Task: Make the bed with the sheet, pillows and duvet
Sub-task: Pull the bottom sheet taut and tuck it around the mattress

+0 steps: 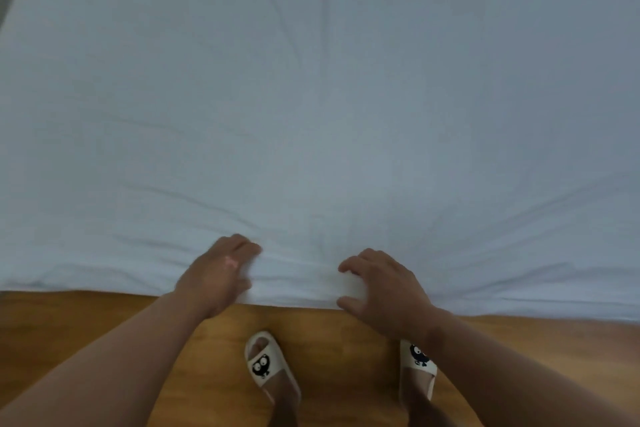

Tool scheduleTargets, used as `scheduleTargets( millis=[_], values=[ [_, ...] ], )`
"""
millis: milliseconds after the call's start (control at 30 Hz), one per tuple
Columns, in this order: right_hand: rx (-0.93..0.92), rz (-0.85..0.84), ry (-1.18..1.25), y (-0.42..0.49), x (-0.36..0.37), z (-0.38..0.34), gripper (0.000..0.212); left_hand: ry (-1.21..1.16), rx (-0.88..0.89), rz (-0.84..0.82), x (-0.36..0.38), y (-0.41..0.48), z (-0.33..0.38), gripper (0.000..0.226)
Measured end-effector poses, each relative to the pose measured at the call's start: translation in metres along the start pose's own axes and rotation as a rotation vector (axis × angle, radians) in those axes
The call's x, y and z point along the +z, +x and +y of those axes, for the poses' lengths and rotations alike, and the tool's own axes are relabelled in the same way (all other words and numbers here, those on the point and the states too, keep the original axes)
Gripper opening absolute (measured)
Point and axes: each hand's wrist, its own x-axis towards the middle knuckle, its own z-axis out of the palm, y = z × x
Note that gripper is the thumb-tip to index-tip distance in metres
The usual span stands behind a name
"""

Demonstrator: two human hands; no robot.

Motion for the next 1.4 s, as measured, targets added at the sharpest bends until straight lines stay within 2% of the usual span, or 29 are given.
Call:
scheduleTargets(
  millis=[100, 233, 300, 367, 467, 633, 733, 833, 933, 1033, 1100, 1167, 1300, 1400],
  values=[
    [-0.085, 0.022, 0.001, 0.025, 0.031, -0.050, 0.057, 0.101, -0.095, 0.038, -0.008, -0.014, -0.068, 0.061],
    [-0.071, 0.104, -0.020, 0.077, 0.077, -0.126, 0.060, 0.054, -0.045, 0.119, -0.007, -0.002, -0.121, 0.043],
    [-0.011, 0.141, -0.023, 0.099, 0.101, -0.156, 0.054, 0.047, -0.003, 0.148, -0.001, 0.007, -0.134, 0.027],
    [0.069, 0.193, -0.064, 0.114, 0.117, -0.175, 0.039, 0.034, 0.053, 0.172, 0.006, 0.014, -0.143, 0.020],
    [0.163, 0.238, -0.152, 0.129, 0.122, -0.183, 0.022, 0.031, 0.108, 0.163, 0.004, 0.024, -0.150, 0.018],
    [0.144, 0.166, -0.147, 0.113, 0.125, -0.184, 0.021, 0.017, 0.190, 0.052, 0.005, 0.006, -0.157, 0.018],
    [0.149, 0.158, -0.113, 0.102, 0.132, -0.185, 0.021, -0.025, 0.220, 0.045, 0.010, -0.006, -0.159, 0.020],
    [0.172, 0.159, -0.118, 0.108, 0.132, -0.189, 0.020, -0.149, 0.260, 0.018, 0.005, -0.008, -0.171, 0.017],
    [0.125, 0.148, -0.081, 0.116, 0.138, -0.208, 0.033, -0.106, 0.340, 0.055, -0.005, -0.024, -0.204, 0.039],
    [0.027, 0.104, -0.011, 0.143, 0.150, -0.243, 0.047, 0.038, 0.241, 0.242, -0.017, -0.036, -0.257, 0.059],
    [-0.045, 0.113, -0.009, 0.172, 0.162, -0.271, 0.051, 0.053, 0.085, 0.240, -0.024, -0.039, -0.288, 0.060],
    [-0.056, 0.141, -0.036, 0.195, 0.178, -0.298, 0.050, 0.040, -0.006, 0.252, -0.025, -0.035, -0.311, 0.050],
    [0.053, 0.284, -0.077, 0.218, 0.200, -0.322, 0.021, 0.039, -0.022, 0.287, -0.017, -0.016, -0.323, 0.018],
    [0.085, 0.267, -0.132, 0.226, 0.202, -0.319, 0.015, 0.067, -0.032, 0.240, -0.014, -0.004, -0.325, 0.013]
  ],
)
